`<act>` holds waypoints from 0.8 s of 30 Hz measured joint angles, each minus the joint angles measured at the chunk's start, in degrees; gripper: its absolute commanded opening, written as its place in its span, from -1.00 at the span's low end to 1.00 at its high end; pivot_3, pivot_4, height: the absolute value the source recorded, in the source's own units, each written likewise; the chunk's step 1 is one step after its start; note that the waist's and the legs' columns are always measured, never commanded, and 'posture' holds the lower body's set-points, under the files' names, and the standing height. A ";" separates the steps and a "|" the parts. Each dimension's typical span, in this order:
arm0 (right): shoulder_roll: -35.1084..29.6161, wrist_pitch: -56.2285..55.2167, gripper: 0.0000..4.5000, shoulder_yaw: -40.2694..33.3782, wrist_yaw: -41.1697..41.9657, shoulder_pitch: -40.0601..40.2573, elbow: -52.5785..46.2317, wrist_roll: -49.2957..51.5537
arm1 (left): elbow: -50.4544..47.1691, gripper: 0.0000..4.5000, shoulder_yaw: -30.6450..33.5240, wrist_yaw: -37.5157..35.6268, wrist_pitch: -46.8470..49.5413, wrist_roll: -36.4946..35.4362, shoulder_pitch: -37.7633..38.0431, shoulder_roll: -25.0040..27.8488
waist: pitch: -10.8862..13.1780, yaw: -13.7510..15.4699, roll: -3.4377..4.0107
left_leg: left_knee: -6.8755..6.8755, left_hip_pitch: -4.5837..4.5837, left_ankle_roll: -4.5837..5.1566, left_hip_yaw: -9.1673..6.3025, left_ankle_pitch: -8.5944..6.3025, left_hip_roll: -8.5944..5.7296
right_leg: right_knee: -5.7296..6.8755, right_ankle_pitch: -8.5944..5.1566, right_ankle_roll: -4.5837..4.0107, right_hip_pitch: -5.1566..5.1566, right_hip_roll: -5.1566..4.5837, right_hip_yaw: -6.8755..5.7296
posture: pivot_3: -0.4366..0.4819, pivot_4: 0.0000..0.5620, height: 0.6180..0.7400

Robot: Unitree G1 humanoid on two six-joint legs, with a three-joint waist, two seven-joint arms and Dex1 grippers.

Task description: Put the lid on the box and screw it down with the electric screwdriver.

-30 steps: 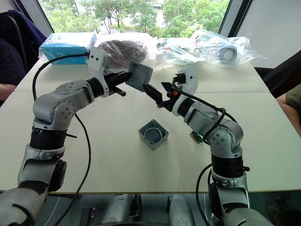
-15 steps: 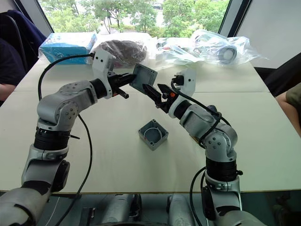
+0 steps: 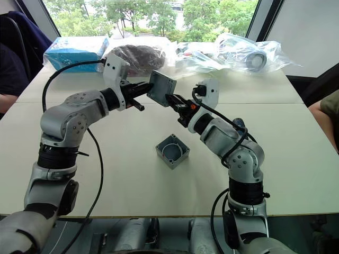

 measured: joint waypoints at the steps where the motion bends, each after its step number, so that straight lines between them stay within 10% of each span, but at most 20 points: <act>1: 0.00 0.00 -0.96 -0.02 0.14 0.06 0.00 0.05 | -0.43 -0.62 0.17 -0.41 0.31 -0.21 0.00 0.10 | 0.00 -0.01 0.00 | 0.00 0.00 0.00 0.00 0.00 0.00 | 0.00 0.00 0.00 -0.01 0.00 0.00 | -0.05 -0.47 1.00; 10: 0.08 -0.92 -0.96 0.02 1.03 0.11 -0.02 0.03 | -3.73 0.96 0.56 -7.75 1.67 -2.99 -0.29 3.08 | 0.01 -0.17 0.02 | -0.04 -0.01 0.00 0.00 0.00 0.01 | -0.01 0.00 0.00 -0.04 0.00 0.00 | -0.05 -0.47 1.00; 14: -2.30 -3.00 -0.96 0.59 1.01 1.20 -1.71 -3.86 | -2.76 0.98 3.34 -11.37 7.76 -8.59 -2.79 6.15 | 0.02 -0.16 0.03 | -0.02 -0.15 0.00 -0.03 0.00 0.01 | -0.01 -0.01 0.01 -0.16 0.01 -0.01 | -0.05 -0.47 1.00; 24: -31.71 -20.49 -0.96 13.46 12.23 16.44 -17.18 -36.31 | 5.80 -0.66 10.94 -11.15 12.77 -13.18 -6.80 5.62 | 0.06 0.01 0.02 | 0.01 -0.21 -0.01 -0.03 0.01 -0.02 | -0.03 -0.06 0.10 -0.21 0.03 0.00 | -0.05 -0.47 1.00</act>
